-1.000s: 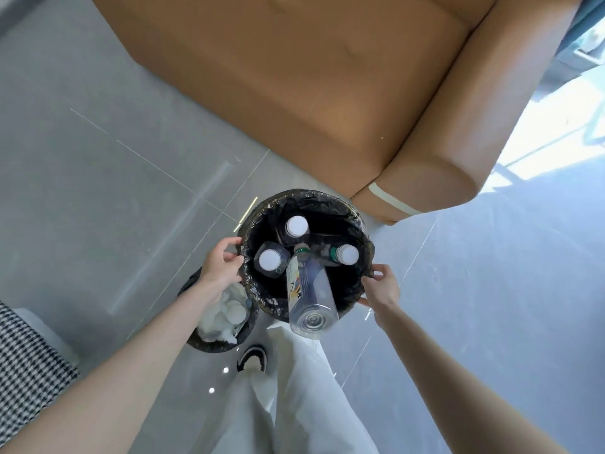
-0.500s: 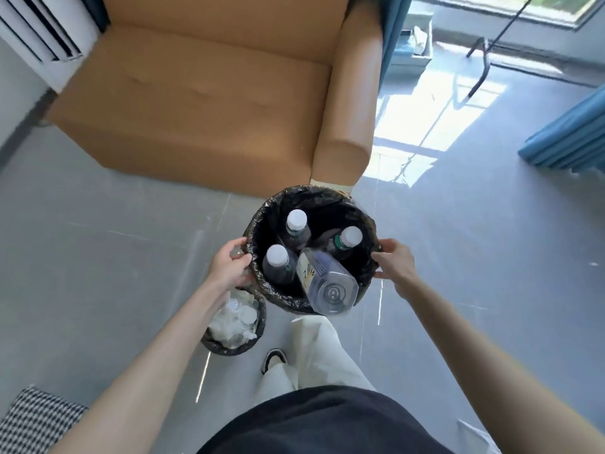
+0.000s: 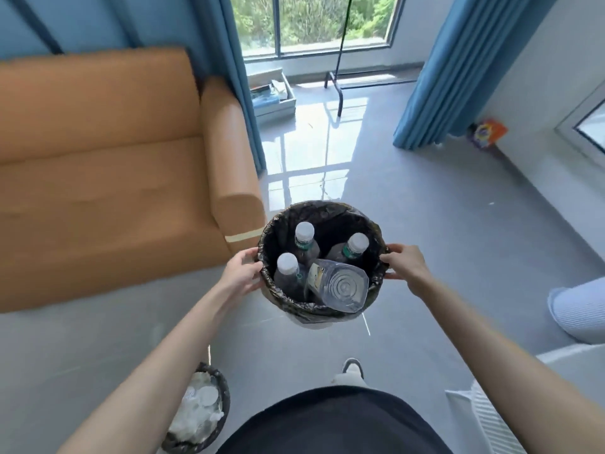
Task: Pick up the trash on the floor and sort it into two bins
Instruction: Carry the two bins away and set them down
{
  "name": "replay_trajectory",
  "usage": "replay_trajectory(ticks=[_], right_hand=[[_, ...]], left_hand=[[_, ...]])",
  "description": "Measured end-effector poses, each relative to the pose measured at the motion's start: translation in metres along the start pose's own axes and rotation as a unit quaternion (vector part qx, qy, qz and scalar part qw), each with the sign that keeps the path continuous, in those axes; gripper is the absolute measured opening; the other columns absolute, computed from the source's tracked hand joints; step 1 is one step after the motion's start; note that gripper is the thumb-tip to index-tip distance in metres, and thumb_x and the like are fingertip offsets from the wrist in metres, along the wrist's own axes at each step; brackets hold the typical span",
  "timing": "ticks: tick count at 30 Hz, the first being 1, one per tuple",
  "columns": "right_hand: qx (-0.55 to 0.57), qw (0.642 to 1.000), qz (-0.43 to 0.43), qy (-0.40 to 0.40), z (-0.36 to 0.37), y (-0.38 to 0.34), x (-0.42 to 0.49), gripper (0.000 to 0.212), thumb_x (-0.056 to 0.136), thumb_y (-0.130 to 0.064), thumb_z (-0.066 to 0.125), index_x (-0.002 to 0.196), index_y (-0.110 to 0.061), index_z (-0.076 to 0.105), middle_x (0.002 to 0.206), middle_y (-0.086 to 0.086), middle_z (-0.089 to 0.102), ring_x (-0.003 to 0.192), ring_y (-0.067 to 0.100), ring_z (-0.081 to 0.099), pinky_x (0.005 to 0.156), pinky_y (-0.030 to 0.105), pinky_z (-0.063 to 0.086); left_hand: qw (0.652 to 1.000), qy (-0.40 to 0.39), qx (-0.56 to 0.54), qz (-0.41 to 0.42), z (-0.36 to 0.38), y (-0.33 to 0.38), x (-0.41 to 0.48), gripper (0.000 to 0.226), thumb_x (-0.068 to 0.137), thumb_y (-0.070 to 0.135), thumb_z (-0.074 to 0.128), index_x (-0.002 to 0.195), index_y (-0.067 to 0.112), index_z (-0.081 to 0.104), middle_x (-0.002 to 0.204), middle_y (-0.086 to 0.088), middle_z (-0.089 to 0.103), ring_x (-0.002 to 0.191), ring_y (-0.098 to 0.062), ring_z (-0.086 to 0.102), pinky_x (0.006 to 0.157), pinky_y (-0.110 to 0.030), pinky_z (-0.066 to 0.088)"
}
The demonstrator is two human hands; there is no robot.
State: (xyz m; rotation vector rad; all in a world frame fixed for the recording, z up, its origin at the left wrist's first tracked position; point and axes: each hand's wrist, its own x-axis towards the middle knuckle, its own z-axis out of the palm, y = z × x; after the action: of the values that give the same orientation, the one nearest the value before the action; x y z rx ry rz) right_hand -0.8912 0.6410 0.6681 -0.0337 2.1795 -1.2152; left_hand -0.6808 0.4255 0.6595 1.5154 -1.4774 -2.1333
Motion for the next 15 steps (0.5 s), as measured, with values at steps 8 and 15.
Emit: replay_trajectory(ticks=[8,15], right_hand=[[0.023,0.998,0.005,0.054,-0.118,-0.020,0.085,0.025,0.085,0.006,0.053,0.105,-0.003,0.065,0.095,0.014,0.065,0.085,0.026,0.062,0.068,0.036,0.056],[0.035,0.993,0.000,0.111,-0.200,-0.050,0.167,0.022,0.085,0.004,0.052,0.098,-0.006,0.066,0.092,0.010,0.065,0.078,0.022,0.062,0.061,0.033,0.056]], left_hand=[[0.997,-0.069,0.030,0.000,0.144,0.069,0.061,0.042,0.087,-0.007,0.054,0.124,0.013,0.047,0.083,-0.004,0.063,0.072,-0.013,0.058,0.071,-0.028,0.052],[0.991,-0.120,0.057,0.010,0.257,0.128,0.128,0.043,0.086,-0.007,0.051,0.122,0.016,0.048,0.081,-0.002,0.063,0.074,-0.013,0.060,0.077,-0.032,0.051]])
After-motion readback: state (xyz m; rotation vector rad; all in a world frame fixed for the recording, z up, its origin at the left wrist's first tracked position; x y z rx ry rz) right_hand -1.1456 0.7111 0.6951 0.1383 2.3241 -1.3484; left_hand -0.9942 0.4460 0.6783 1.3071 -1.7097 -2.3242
